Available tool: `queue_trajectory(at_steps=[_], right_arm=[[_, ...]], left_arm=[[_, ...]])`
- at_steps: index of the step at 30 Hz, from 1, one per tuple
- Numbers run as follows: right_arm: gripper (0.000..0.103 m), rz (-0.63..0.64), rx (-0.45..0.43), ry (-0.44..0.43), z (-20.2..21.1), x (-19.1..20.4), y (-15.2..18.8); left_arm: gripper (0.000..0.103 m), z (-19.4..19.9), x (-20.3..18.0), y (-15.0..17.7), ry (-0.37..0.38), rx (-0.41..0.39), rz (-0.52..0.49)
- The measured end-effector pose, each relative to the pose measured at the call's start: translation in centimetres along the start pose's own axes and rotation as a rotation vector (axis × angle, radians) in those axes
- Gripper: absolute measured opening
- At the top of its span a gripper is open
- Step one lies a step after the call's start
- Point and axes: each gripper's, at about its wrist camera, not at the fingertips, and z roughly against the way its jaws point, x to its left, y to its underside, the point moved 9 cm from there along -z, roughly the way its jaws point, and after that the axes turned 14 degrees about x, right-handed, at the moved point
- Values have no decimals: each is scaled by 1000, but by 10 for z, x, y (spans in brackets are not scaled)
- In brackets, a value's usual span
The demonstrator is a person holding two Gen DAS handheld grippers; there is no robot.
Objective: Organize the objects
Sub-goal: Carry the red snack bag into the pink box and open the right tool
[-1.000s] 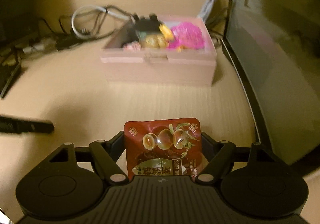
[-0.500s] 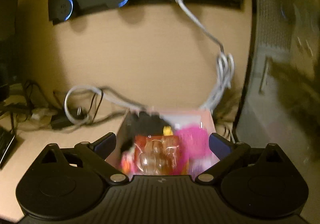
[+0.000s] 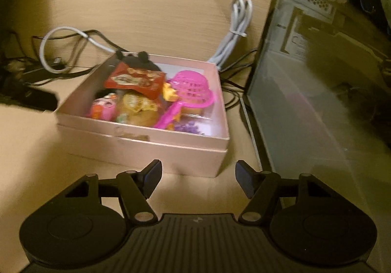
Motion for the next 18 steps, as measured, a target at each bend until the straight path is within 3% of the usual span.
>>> queue_trajectory(at_steps=[1, 3, 5, 8, 10, 15, 18], right_arm=[[67, -6, 2, 23, -5, -3, -2], [67, -24, 14, 50, -13, -8, -6], [67, -42, 39, 36, -21, -8, -9], [67, -22, 62, 9, -29, 6, -9], [67, -3, 60, 4, -29, 18, -11], [68, 26, 76, -22, -30, 48, -24], [68, 23, 93, 6, -28, 59, -29]], left_arm=[[22, -1, 1, -3, -32, -22, -19], [26, -12, 11, -5, -127, 22, -42], [59, -14, 25, 0, -125, 30, -12], [85, -7, 50, 8, -128, 4, 21], [91, -5, 67, 8, -139, -4, 55], [91, -1, 106, -5, -157, -28, 92], [91, 1, 116, -7, -142, -24, 90]])
